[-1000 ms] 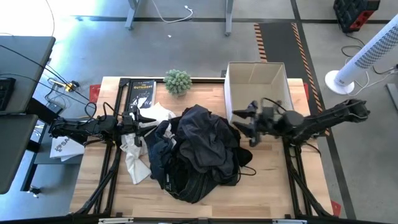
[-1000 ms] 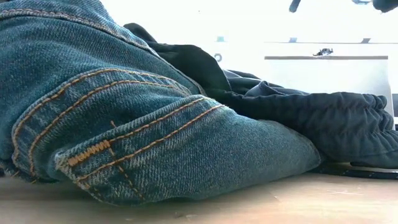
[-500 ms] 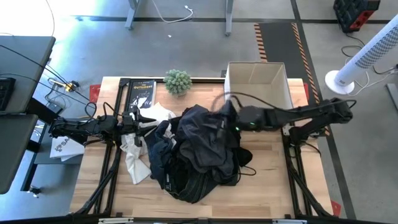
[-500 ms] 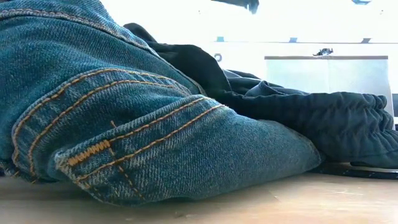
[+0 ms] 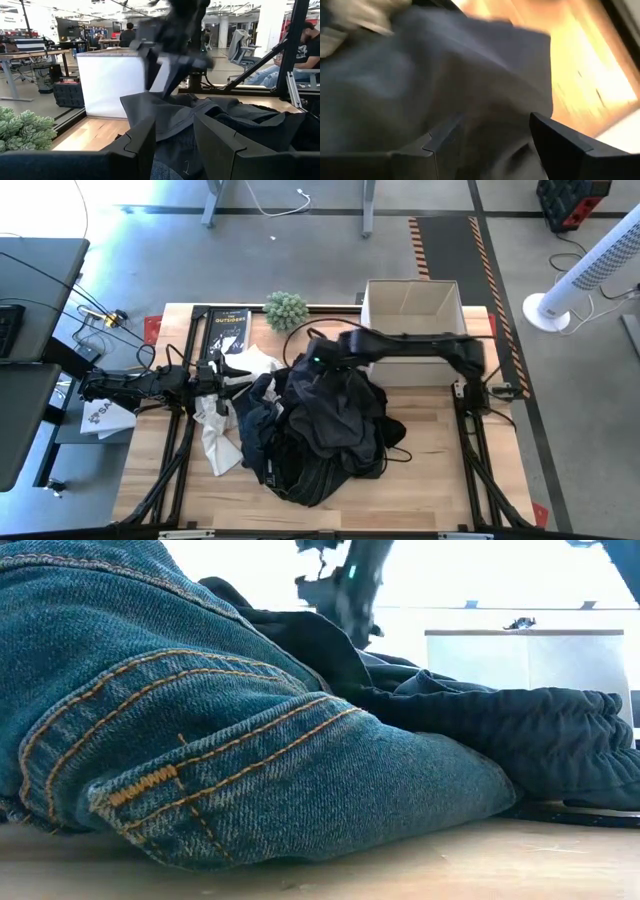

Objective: Sort clothes
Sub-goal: Put the dark blue shorts into the white laundry bin

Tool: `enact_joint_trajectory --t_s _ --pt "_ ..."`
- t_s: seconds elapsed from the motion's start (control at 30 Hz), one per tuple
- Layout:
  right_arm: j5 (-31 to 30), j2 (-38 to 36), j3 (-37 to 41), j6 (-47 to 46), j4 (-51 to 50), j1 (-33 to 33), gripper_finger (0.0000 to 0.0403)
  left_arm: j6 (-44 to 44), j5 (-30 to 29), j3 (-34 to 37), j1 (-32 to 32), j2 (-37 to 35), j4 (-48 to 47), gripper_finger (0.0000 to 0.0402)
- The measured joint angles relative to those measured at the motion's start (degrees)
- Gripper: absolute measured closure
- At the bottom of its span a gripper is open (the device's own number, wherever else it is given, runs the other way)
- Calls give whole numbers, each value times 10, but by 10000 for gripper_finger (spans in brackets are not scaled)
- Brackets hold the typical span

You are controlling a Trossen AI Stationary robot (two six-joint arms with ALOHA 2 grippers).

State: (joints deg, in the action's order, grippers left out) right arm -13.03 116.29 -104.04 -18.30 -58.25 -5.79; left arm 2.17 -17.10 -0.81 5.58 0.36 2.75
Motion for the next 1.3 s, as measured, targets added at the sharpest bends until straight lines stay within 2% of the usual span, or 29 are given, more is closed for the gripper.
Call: enact_joint_trajectory --t_s 0.07,0.13,0.17,0.3,0.33,0.4,0.5,0.6,0.73,0.77,0.87,0.93,1.03,1.13,1.2,1.3 --pt "33 36 -6 17 -7 -15 184 0 0 0 0 0 0 271" --pt "68 67 -6 42 -7 -24 210 0 0 0 0 0 0 271" --pt "81 79 -6 53 -7 -26 234 0 0 0 0 0 0 271" --pt "105 89 -9 90 -10 -28 373 0 0 0 0 0 0 271" --pt "104 87 -17 94 -18 -28 385 0 0 0 0 0 0 271" --pt "91 78 -42 92 -40 -26 384 0 0 0 0 0 1 271" --pt "44 39 -103 98 -65 -20 397 0 0 0 0 0 1 271" --pt "-32 -9 -180 101 -92 -14 397 0 0 0 0 0 0 271" --pt "-187 -68 -295 137 -114 0 399 0 0 0 0 0 0 271" --pt "-239 -85 -312 157 -97 6 400 0 0 0 0 0 0 271" --pt "-392 -184 -260 303 75 20 400 0 0 0 0 0 0 271" --pt "-443 -233 -240 419 211 23 401 0 0 0 0 1 1 271" --pt "-444 -279 -234 550 400 17 401 0 -1 0 0 1 0 271" --pt "-419 -313 -235 639 523 6 402 0 -1 0 0 2 0 271" --pt "-397 -331 -236 660 541 -2 402 0 0 0 0 2 0 271" --pt "-367 -347 -236 642 533 -8 402 0 0 0 0 2 0 271"
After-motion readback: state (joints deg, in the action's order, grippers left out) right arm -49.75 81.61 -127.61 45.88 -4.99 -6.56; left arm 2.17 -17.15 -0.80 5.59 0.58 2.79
